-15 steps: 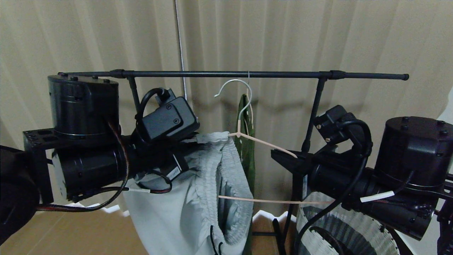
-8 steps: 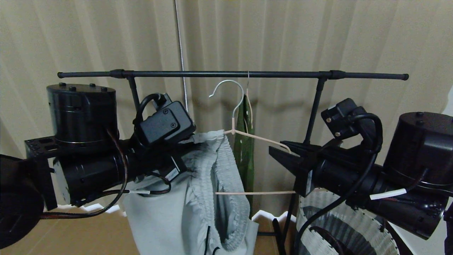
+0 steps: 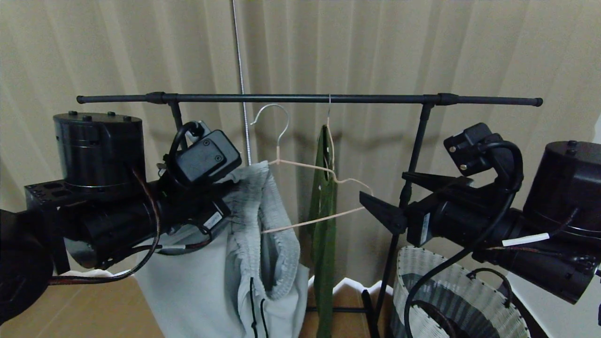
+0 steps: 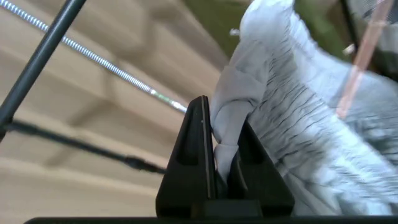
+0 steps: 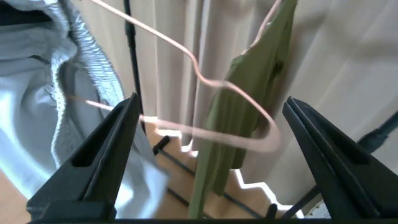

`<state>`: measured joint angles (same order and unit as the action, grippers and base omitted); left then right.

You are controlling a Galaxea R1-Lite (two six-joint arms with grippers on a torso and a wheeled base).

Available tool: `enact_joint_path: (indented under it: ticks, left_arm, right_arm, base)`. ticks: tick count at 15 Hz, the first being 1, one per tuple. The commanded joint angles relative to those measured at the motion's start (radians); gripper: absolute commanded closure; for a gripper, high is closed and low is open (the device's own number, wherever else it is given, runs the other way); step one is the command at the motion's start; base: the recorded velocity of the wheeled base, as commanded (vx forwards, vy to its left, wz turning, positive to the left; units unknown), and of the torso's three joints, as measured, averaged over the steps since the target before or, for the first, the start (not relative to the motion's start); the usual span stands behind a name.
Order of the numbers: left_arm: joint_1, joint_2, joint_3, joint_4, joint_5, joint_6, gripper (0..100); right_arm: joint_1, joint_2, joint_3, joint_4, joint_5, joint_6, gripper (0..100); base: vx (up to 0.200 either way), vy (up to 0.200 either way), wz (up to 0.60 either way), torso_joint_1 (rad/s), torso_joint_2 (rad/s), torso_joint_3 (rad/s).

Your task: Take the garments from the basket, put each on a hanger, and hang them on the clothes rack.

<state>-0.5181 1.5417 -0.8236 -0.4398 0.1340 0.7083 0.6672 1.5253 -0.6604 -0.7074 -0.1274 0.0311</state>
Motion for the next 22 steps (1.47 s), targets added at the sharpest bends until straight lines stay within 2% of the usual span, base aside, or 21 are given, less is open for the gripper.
enact_joint_path:
  ticks: [1, 3, 5, 8, 11, 14, 16, 17, 19, 22]
  left_arm:
    - [0.024, -0.005, 0.009, 0.000, 0.035, -0.003, 100]
    - [0.030, -0.005, 0.009, -0.002, 0.055, -0.010, 100]
    - [0.026, -0.003, 0.011, -0.033, 0.055, -0.084, 100]
    - [0.030, -0.015, 0.014, -0.056, 0.061, -0.151, 100]
    - [0.032, -0.020, 0.015, -0.056, 0.124, -0.199, 100]
    - [0.023, -0.015, 0.029, -0.057, 0.122, -0.205, 100]
    - [0.020, -0.015, 0.024, -0.093, 0.121, -0.217, 100]
    - [-0.003, -0.012, 0.026, -0.142, 0.119, -0.260, 100]
    - [-0.034, -0.015, 0.031, -0.165, 0.110, -0.297, 100]
    - [-0.049, -0.034, 0.029, -0.165, 0.027, -0.297, 100]
  right_arm:
    - [-0.015, -0.027, 0.021, -0.001, 0.002, -0.011, 0]
    - [-0.015, -0.028, 0.050, -0.003, 0.002, -0.016, 0]
    - [-0.015, -0.030, 0.082, -0.003, 0.005, -0.017, 0]
    - [-0.015, -0.030, 0.122, -0.006, 0.006, -0.039, 0]
    - [-0.014, -0.030, 0.139, -0.040, 0.008, -0.043, 0]
    - [-0.006, -0.028, 0.162, -0.040, 0.015, -0.045, 0]
    - [0.012, -0.022, 0.165, -0.040, 0.017, -0.043, 0]
    - [0.040, -0.011, 0.163, -0.040, 0.020, -0.040, 0]
    - [0.075, 0.022, 0.156, -0.058, 0.025, -0.037, 0]
    - [0.086, 0.102, 0.131, -0.145, 0.023, -0.042, 0]
  base:
    - [0.000, 0.000, 0.00, 0.000, 0.00, 0.000]
    - [0.000, 0.000, 0.00, 0.000, 0.00, 0.000]
    - [0.000, 0.000, 0.00, 0.000, 0.00, 0.000]
    - [0.000, 0.000, 0.00, 0.000, 0.00, 0.000]
    - [0.000, 0.000, 0.00, 0.000, 0.00, 0.000]
    - [0.000, 0.000, 0.00, 0.000, 0.00, 0.000]
    - [0.000, 0.000, 0.00, 0.000, 0.00, 0.000]
    - [0.000, 0.000, 0.00, 0.000, 0.00, 0.000]
    - [0.000, 0.000, 0.00, 0.000, 0.00, 0.000]
    - [0.000, 0.000, 0.00, 0.000, 0.00, 0.000]
